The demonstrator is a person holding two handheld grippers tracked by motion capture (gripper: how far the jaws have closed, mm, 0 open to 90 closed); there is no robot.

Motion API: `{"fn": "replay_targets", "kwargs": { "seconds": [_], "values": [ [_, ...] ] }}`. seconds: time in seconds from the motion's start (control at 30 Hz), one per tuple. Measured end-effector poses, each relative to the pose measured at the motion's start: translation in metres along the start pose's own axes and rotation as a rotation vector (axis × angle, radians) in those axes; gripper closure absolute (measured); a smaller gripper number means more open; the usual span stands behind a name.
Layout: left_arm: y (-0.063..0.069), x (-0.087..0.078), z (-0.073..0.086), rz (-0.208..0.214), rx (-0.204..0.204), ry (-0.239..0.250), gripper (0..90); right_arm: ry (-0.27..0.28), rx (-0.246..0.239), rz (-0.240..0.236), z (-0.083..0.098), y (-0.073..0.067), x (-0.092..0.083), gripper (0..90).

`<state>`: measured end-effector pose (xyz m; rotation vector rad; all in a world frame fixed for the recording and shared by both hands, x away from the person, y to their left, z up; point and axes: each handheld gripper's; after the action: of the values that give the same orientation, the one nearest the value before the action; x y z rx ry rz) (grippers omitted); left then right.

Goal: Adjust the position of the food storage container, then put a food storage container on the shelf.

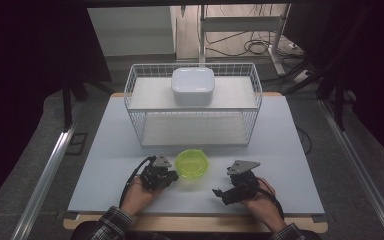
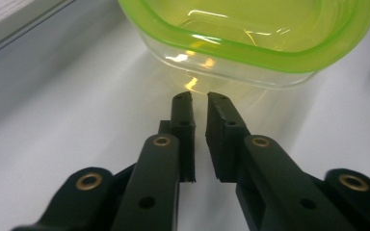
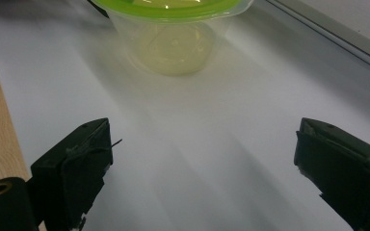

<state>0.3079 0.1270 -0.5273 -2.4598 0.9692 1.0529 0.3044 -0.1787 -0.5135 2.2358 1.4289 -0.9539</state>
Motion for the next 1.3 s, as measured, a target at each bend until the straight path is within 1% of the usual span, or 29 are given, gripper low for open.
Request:
{"fn": "replay_targets", "kwargs": {
  "seconds": [0.07,0.1,0.13,0.17,0.2,0.27,0.33,0.43,0.47,0.5,0.57,0.63,0.73,0.8,0.87,0.97,1.1,1.2,1.3],
  "values": [
    [-0.001,-0.007,0.002,-0.014,0.002,0.002,73.7,0.003,0.001,0.001,0.0,0.001,-0.001,6.6],
    [-0.001,-0.009,0.003,-0.022,0.007,0.003,67.1,0.006,0.004,0.002,0.0,0.001,-0.001,6.6],
    [0.0,-0.013,0.004,-0.047,0.018,0.009,63.4,0.007,0.005,0.003,0.0,0.001,-0.002,6.6],
    [0.001,-0.016,0.006,-0.057,0.018,0.015,57.4,0.011,0.009,0.003,0.0,0.001,-0.002,6.6],
    [0.001,-0.021,0.007,-0.075,0.028,0.024,52.5,0.013,0.01,0.004,0.0,0.002,-0.003,6.6],
    [0.002,-0.027,0.01,-0.09,0.031,0.032,44.1,0.021,0.015,0.004,0.0,0.002,-0.004,6.6],
    [0.003,-0.035,0.016,-0.098,0.021,0.045,36.1,0.031,0.024,0.004,-0.001,0.003,-0.005,6.6],
    [0.002,-0.045,0.022,-0.115,0.009,0.068,27.8,0.046,0.034,0.003,-0.002,0.003,-0.007,6.6],
    [0.001,-0.048,0.025,-0.123,-0.006,0.078,25.5,0.05,0.039,0.001,-0.002,0.003,-0.008,6.6],
    [0.0,-0.051,0.027,-0.122,-0.025,0.085,22.4,0.057,0.044,-0.004,-0.002,0.004,-0.008,6.6],
    [-0.002,-0.054,0.032,-0.099,-0.046,0.091,17.9,0.064,0.051,-0.007,-0.002,0.004,-0.009,6.6],
    [-0.001,-0.056,0.036,-0.1,-0.049,0.093,11.9,0.073,0.056,-0.014,-0.002,0.005,-0.01,6.6],
    [0.003,-0.057,0.043,-0.11,-0.025,0.088,7.2,0.072,0.054,-0.014,-0.002,0.004,-0.009,6.6],
    [0.006,-0.056,0.046,-0.13,-0.003,0.077,5.9,0.073,0.048,-0.014,-0.002,0.004,-0.009,6.6],
    [0.007,-0.054,0.048,-0.14,0.007,0.069,4.1,0.071,0.043,-0.009,-0.002,0.003,-0.008,6.4],
    [0.007,-0.053,0.049,-0.127,-0.003,0.076,3.4,0.07,0.038,-0.009,-0.001,0.003,-0.007,6.2],
    [0.004,-0.054,0.05,-0.121,-0.016,0.091,2.6,0.067,0.034,0.008,-0.001,0.004,-0.007,5.6],
    [0.002,-0.054,0.051,-0.111,-0.028,0.103,2.2,0.076,0.046,0.023,-0.001,0.004,-0.007,4.6],
    [0.001,-0.053,0.051,-0.1,-0.031,0.096,2.2,0.09,0.071,0.034,-0.002,0.006,-0.007,3.3]
  ]
}}
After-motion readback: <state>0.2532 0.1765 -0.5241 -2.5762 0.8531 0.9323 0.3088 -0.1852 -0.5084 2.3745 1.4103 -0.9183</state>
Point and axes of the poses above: each handheld gripper's, and its own axes: x roughly forward along the jaws, z roughly out of its underside, y roughly to its right, and after that the axes turned 8 degrees about -z, right-handed
